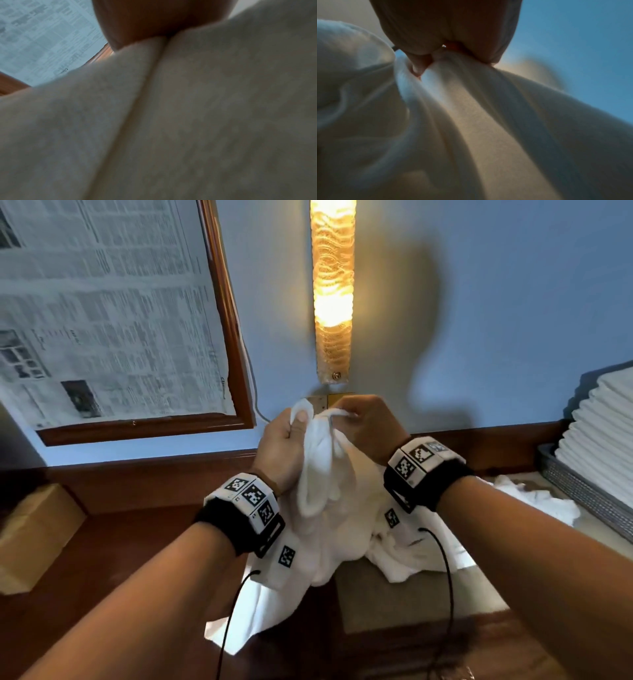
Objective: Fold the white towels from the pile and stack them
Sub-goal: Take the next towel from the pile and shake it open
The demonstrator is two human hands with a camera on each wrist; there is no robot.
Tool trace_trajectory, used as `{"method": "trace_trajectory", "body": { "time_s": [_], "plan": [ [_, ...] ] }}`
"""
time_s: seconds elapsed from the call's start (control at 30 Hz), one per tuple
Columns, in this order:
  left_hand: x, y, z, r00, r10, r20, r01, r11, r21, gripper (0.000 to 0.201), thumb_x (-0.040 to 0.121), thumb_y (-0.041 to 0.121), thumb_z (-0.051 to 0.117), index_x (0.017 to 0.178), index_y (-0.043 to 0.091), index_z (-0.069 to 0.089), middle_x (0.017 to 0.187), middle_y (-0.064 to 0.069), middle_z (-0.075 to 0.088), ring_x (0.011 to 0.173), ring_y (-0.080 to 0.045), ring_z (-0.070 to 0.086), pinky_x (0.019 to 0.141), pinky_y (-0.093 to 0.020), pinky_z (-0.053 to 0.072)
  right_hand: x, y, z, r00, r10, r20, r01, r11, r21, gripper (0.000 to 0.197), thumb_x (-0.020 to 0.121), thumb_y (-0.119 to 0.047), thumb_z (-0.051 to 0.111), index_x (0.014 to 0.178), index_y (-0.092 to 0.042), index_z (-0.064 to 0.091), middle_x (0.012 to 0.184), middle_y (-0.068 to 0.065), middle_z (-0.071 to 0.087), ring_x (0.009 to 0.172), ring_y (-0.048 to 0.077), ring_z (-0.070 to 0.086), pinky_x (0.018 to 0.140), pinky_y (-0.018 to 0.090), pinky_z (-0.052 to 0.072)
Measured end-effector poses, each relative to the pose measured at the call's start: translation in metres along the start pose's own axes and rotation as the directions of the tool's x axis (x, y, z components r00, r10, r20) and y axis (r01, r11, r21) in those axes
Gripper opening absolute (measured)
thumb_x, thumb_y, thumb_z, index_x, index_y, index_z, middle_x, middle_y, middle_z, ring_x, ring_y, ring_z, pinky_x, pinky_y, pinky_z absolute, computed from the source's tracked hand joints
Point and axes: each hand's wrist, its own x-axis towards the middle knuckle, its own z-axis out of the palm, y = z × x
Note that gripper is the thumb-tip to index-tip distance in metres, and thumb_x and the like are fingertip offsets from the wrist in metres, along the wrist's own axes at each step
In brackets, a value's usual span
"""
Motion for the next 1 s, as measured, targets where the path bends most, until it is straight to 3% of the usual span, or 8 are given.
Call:
{"method": "trace_trajectory", "body": {
  "time_s": [0.07, 0.17, 0.27, 0.4, 0.63, 0.73, 0.83, 1.0],
  "plan": [
    [-0.003, 0.006, 0.003, 0.999, -0.031, 0.041, 0.032, 0.999, -0.032, 0.037, 0.108, 0.028, 0.041, 0.075, 0.024, 0.057, 0.065, 0.014, 0.061, 0.062, 0.003, 0.053, 0.065, -0.023, 0.043, 0.009, -0.01, -0.004, 1.0, -0.012, -0.021, 0.01, 0.996, -0.088, 0.022, 0.083, -0.012, 0.063, 0.063, -0.002, 0.062, 0.058, 0.006, 0.052, 0.06, 0.018, 0.042, 0.059, 0.037, 0.04],
    [-0.002, 0.015, -0.006, 1.0, -0.004, 0.03, 0.004, 1.0, -0.011, 0.04, 0.107, 0.03, 0.041, 0.069, 0.024, 0.053, 0.056, 0.016, 0.058, 0.056, 0.001, 0.05, 0.059, -0.023, 0.041, 0.005, -0.023, -0.005, 1.0, 0.015, 0.023, -0.013, 0.996, -0.09, 0.032, 0.085, -0.006, 0.065, 0.056, -0.01, 0.052, 0.055, -0.004, 0.045, 0.057, 0.013, 0.036, 0.057, 0.03, 0.033],
    [0.001, 0.026, -0.028, 0.999, 0.036, -0.019, -0.035, 0.997, 0.062, 0.042, 0.107, 0.033, 0.04, 0.066, 0.024, 0.046, 0.059, 0.012, 0.05, 0.053, 0.001, 0.044, 0.056, -0.025, 0.037, -0.016, -0.033, 0.004, 0.99, 0.026, 0.141, -0.024, 1.0, -0.018, 0.012, 0.085, -0.015, 0.07, 0.077, -0.013, 0.062, 0.072, -0.005, 0.06, 0.067, 0.008, 0.05, 0.062, 0.027, 0.039],
    [-0.004, 0.033, -0.075, 0.995, 0.042, -0.087, -0.028, 0.988, 0.155, 0.042, 0.108, 0.035, 0.037, 0.069, 0.023, 0.043, 0.068, 0.007, 0.048, 0.062, -0.005, 0.045, 0.058, -0.025, 0.035, -0.051, -0.024, 0.036, 0.958, 0.152, 0.244, -0.069, 0.945, -0.32, 0.012, 0.089, -0.021, 0.064, 0.086, -0.011, 0.068, 0.083, 0.008, 0.069, 0.079, 0.026, 0.061, 0.068, 0.032, 0.04],
    [-0.034, 0.019, -0.194, 0.979, -0.078, -0.189, 0.098, 0.99, 0.102, 0.04, 0.106, 0.043, 0.039, 0.079, 0.017, 0.053, 0.079, -0.008, 0.053, 0.074, -0.017, 0.05, 0.07, -0.033, 0.039, -0.103, -0.009, 0.074, 0.854, 0.491, 0.173, -0.402, 0.833, -0.38, 0.028, 0.086, -0.008, 0.064, 0.071, -0.031, 0.057, 0.071, 0.0, 0.061, 0.074, 0.025, 0.059, 0.063, 0.027, 0.036],
    [-0.058, 0.016, -0.229, 0.98, -0.117, -0.163, 0.124, 0.992, 0.036, 0.044, 0.105, 0.044, 0.044, 0.066, 0.027, 0.056, 0.073, -0.001, 0.054, 0.076, -0.018, 0.051, 0.072, -0.034, 0.041, -0.09, -0.05, 0.102, 0.889, 0.417, 0.191, -0.351, 0.887, -0.301, 0.02, 0.088, -0.011, 0.065, 0.079, -0.029, 0.062, 0.082, 0.001, 0.067, 0.081, 0.022, 0.061, 0.068, 0.029, 0.041],
    [-0.084, 0.015, -0.242, 0.991, -0.092, -0.094, 0.102, 0.988, 0.116, 0.031, 0.106, 0.029, 0.044, 0.08, 0.02, 0.058, 0.081, -0.005, 0.059, 0.081, -0.021, 0.054, 0.074, -0.034, 0.046, -0.068, -0.111, 0.13, 0.96, 0.184, 0.211, -0.136, 0.965, -0.225, 0.018, 0.083, -0.002, 0.063, 0.091, -0.017, 0.071, 0.087, 0.003, 0.071, 0.085, 0.022, 0.064, 0.077, 0.033, 0.049],
    [-0.127, 0.012, -0.252, 0.994, -0.079, 0.07, 0.088, 0.988, -0.128, 0.024, 0.108, 0.018, 0.04, 0.096, 0.01, 0.059, 0.082, -0.005, 0.059, 0.068, -0.009, 0.056, 0.068, -0.025, 0.048, -0.041, -0.21, 0.149, 0.966, -0.045, 0.255, 0.116, 0.955, -0.272, 0.009, 0.079, -0.011, 0.064, 0.084, -0.015, 0.07, 0.078, 0.001, 0.069, 0.077, 0.024, 0.065, 0.073, 0.034, 0.051]
  ]
}}
